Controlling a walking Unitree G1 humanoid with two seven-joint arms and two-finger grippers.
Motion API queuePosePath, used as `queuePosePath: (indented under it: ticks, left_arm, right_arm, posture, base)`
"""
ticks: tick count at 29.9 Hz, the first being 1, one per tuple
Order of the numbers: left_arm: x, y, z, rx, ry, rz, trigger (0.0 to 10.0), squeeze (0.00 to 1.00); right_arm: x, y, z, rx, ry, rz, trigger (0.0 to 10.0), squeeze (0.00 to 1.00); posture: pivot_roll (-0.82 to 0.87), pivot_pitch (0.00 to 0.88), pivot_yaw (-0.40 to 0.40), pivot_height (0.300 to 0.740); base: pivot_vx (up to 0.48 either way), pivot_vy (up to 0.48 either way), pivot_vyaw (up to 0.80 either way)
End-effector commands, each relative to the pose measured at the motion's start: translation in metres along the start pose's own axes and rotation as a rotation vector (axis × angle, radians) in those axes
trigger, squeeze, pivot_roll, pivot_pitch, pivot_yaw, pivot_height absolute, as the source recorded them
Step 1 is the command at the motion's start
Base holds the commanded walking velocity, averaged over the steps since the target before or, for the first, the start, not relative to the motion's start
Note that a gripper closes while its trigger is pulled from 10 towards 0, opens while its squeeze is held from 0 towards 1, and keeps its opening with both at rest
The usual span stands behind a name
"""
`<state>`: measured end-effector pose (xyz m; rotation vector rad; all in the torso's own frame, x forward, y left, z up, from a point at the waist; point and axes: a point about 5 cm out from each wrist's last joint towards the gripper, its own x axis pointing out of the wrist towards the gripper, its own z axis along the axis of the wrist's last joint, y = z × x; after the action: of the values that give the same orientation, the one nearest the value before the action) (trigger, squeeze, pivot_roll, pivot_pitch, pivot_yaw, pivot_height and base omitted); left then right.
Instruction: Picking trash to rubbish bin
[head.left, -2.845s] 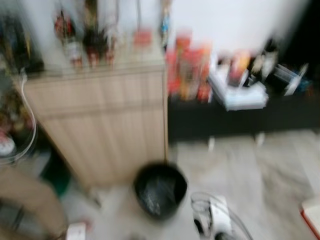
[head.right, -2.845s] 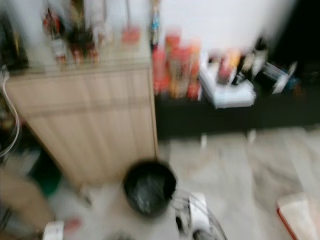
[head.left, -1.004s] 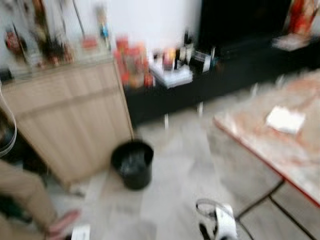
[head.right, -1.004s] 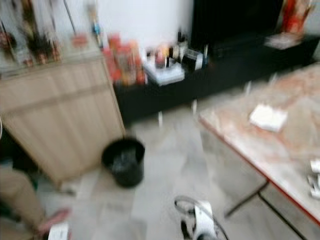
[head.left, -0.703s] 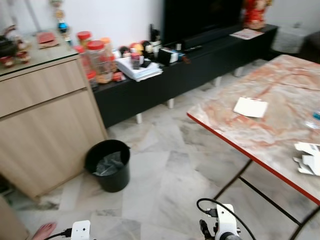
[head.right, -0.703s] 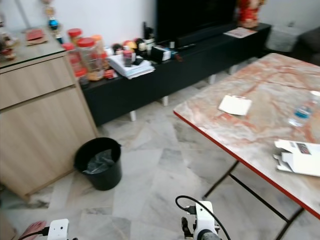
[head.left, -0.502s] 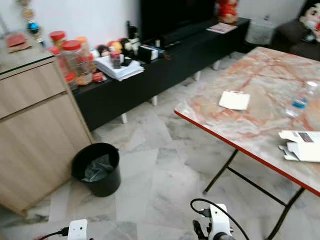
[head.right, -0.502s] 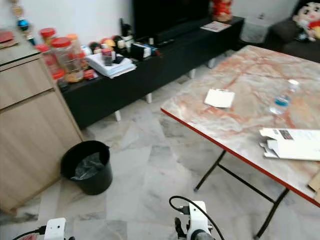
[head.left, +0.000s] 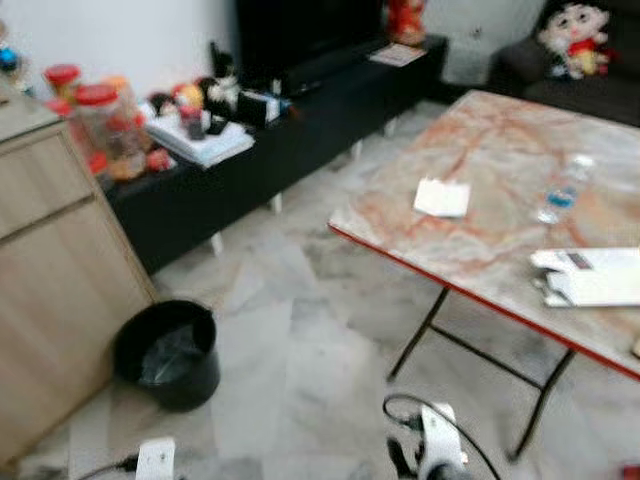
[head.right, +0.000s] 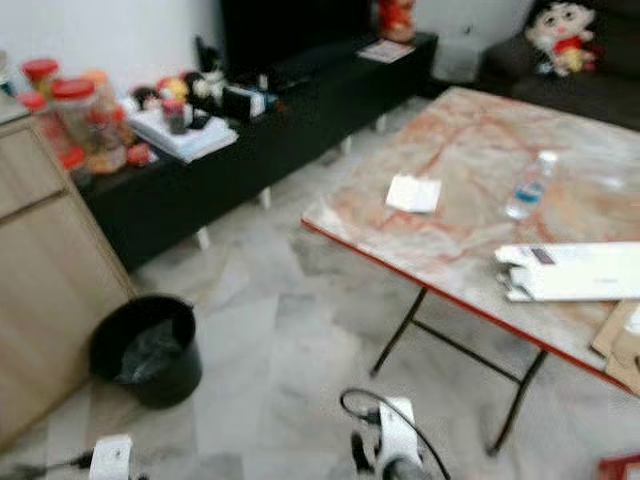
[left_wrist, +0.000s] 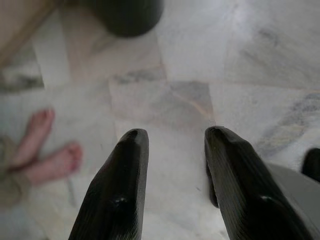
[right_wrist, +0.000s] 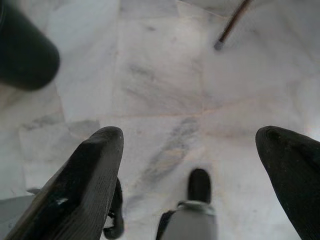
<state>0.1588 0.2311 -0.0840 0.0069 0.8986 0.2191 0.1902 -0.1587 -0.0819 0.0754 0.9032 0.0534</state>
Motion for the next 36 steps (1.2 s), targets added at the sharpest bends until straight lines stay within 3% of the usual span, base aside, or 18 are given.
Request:
queuePosePath:
  ticks: [1,16,23,36]
  left_arm:
    - [0.0005,-0.0030,0.0009,0.005,0.001,-0.004,10.0,0.00]
    - [0.0003,-0.0012,-0.0003,0.020,0.009,-0.003,10.0,0.00]
    - [0.0001,0.0013,-0.0023,0.105,0.030,0.015,10.0,0.00]
    - [-0.0002,0.0031,-0.0038,0.082,0.039,0.024,10.0,0.00]
  right_arm:
    - [-0.0011,-0.0067,-0.0016,0.005,0.009,-0.022,10.0,0.00]
    - [-0.0007,-0.0056,-0.0005,0.011,0.004,-0.024,10.0,0.00]
    - [-0.0008,-0.0052,-0.0014,0.012,0.007,-0.023,10.0,0.00]
    - [-0.0007,-0.0047,-0.0014,0.013,0.007,-0.023,10.0,0.00]
  posture:
    - [0.05,0.003,0.024,0.740]
    - [0.05,0.005,0.031,0.740]
    - [0.05,0.008,0.032,0.740]
    - [0.05,0.007,0.035,0.740]
  base:
    - [0.000,0.000,-0.74]
    - [0.000,0.000,-0.73]
    - [0.000,-0.237,-0.74]
    - [0.000,-0.036,-0.74]
